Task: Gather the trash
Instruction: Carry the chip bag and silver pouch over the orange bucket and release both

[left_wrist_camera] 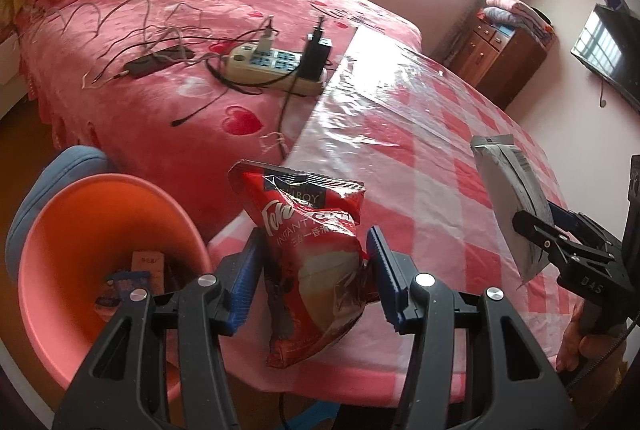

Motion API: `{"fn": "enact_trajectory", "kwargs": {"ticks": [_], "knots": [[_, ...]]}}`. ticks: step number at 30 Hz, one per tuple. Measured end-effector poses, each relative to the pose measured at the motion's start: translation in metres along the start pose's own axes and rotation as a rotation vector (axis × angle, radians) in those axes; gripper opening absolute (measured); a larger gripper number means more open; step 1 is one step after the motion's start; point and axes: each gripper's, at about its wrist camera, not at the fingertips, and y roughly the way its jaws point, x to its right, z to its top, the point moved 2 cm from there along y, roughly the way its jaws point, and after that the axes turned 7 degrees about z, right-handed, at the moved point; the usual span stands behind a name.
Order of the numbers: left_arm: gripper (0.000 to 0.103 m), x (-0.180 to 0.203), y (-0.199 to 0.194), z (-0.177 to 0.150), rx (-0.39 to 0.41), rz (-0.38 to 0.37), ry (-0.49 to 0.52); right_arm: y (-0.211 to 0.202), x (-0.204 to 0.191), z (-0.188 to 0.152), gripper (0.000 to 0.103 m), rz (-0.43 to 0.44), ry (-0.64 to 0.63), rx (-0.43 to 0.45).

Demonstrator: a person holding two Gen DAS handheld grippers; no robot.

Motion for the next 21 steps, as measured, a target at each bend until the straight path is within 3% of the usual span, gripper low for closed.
{"fn": "enact_trajectory", "kwargs": {"ticks": [14, 21], "knots": [[0.053, -0.056, -0.013, -0.008, 0.018, 0.048, -0.089, 0.018, -0.053, 0.008, 0.074, 0.080, -0.074, -0.045], [0.053, -0.094, -0.021, -0.016, 0.023, 0.095, -0.157, 0.029, -0.099, 0.018, 0.074, 0.152, -0.144, -0.070]]}}
